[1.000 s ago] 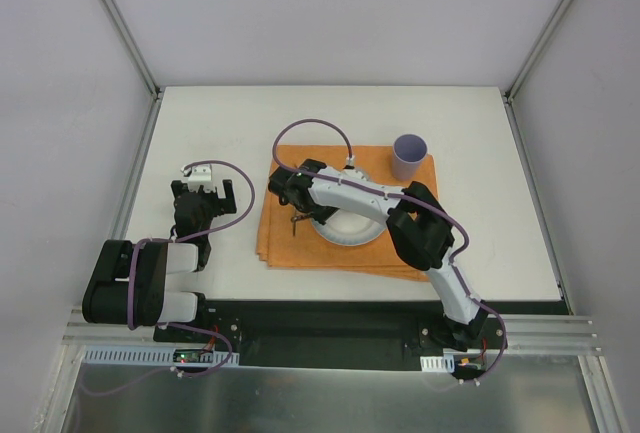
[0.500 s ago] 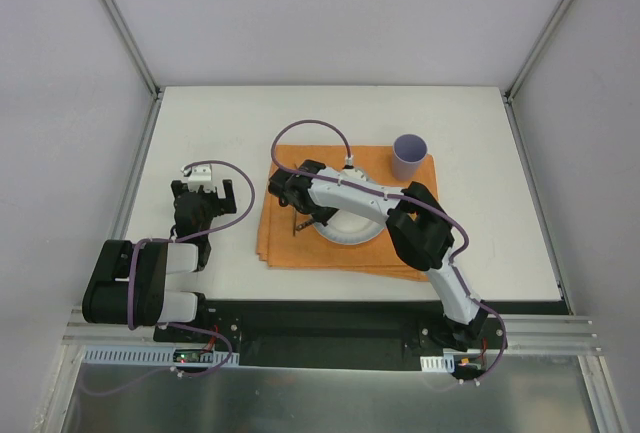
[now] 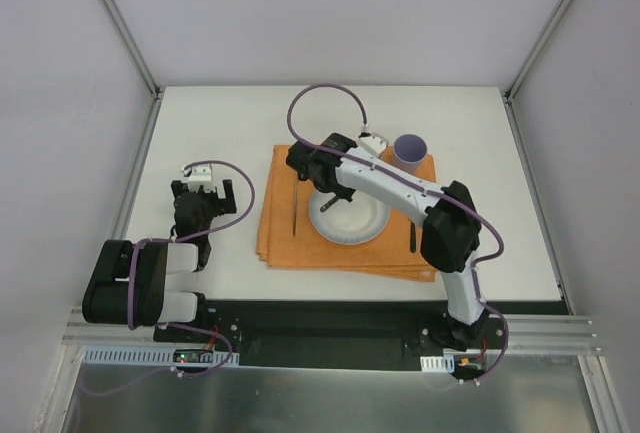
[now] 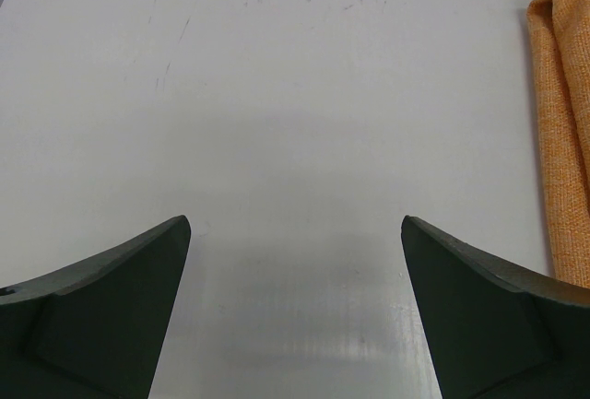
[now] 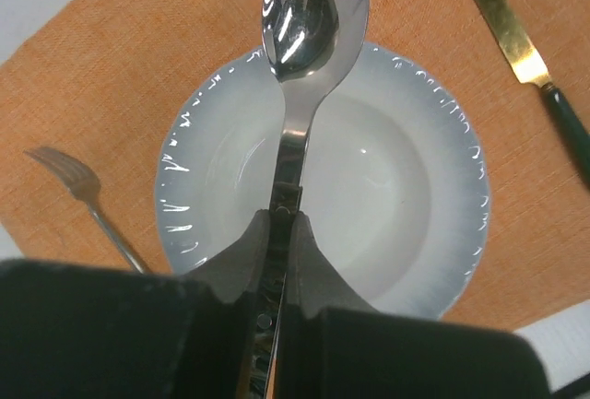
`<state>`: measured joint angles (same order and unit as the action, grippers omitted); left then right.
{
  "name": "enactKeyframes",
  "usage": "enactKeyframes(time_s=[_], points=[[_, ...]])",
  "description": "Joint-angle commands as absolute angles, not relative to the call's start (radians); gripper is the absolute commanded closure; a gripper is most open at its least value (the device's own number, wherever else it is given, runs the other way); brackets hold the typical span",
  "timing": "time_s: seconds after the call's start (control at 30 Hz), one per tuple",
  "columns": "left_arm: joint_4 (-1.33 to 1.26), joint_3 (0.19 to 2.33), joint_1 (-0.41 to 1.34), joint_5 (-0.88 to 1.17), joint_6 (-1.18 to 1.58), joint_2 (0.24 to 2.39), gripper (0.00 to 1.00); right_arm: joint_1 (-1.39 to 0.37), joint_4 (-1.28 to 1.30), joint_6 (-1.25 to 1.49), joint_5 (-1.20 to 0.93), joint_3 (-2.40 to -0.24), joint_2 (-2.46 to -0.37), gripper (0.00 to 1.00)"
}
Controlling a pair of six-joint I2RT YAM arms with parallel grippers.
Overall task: Set the dinner table for one person
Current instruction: Pick up the spoon from the napkin.
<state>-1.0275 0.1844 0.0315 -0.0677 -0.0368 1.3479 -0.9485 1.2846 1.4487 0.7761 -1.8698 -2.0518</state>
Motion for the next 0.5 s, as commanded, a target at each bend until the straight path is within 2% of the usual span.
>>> enactKeyframes(time_s=[0.0,0.13,0.27,0.47], points=[[-1.077,0.196,0.026,-0.046,-0.021,1.331,0.01,-0.936,1.215,1.144,0.786,-1.872,-1.933,0.99],[-1.077,0.196,0.026,-0.046,-0.021,1.331,0.01,-0.943,1.048,0.826,0.64,-1.769,-1.844,0.99],[-1.078,0.196,0.026,-0.046,-0.021,1.332,0.01,-0.946,0.818,0.484,0.471,-1.524,-1.683,0.99],[-1.077,0.196,0.026,-0.046,-0.021,1.331,0.01,-0.962,0.81,0.308,0.281,-1.323,-1.479,0.99]])
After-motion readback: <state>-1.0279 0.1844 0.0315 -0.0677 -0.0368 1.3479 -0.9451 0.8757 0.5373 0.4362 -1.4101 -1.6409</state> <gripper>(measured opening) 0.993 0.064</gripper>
